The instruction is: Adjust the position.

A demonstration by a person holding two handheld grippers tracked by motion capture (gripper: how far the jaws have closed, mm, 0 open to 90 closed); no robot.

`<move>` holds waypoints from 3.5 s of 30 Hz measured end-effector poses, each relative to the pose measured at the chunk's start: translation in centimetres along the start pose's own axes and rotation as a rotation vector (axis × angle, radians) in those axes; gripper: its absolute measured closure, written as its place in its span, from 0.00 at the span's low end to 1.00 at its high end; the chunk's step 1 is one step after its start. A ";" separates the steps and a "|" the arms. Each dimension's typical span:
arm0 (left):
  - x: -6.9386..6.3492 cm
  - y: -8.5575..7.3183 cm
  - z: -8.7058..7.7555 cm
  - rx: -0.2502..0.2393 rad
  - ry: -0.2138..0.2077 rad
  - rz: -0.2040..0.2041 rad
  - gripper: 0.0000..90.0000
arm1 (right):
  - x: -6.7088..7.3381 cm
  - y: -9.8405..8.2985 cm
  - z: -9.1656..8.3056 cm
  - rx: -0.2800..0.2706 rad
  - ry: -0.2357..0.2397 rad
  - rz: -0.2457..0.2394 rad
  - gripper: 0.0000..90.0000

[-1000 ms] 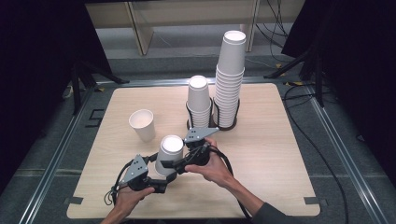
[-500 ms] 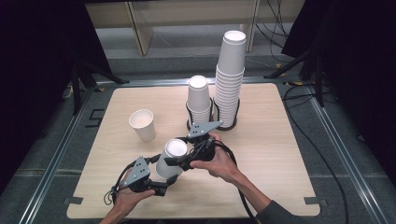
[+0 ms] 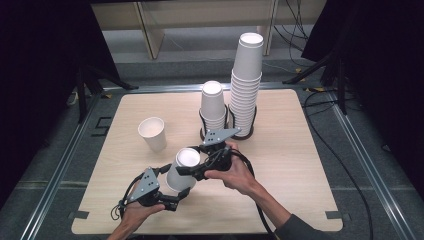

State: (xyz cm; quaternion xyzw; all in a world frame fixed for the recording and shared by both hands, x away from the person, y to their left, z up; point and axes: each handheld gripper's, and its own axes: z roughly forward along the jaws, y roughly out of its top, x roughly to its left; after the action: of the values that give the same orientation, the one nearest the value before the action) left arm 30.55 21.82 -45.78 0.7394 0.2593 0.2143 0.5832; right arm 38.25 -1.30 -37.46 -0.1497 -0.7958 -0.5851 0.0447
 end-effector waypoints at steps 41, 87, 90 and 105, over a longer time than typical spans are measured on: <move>0.0 0.4 -0.5 -0.071 0.011 0.044 0.09 | -1.4 -0.5 -0.9 -0.117 0.105 0.175 0.26; 0.3 0.4 -0.7 0.102 -0.092 0.152 0.11 | -2.4 -1.6 -1.5 0.203 0.157 0.112 0.26; 0.2 0.3 -0.6 0.068 -0.097 0.142 0.07 | -2.6 -1.6 -1.6 0.193 0.166 0.117 0.26; 0.7 0.6 -1.4 -0.045 -0.095 0.076 0.07 | -3.2 -1.8 -1.9 0.121 0.226 0.177 0.27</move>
State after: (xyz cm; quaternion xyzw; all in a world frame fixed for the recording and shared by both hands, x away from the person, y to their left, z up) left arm 30.29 23.16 -44.92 0.7448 0.1984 0.2068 0.6026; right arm 40.60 -4.18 -39.28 -0.1494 -0.8031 -0.5430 0.1944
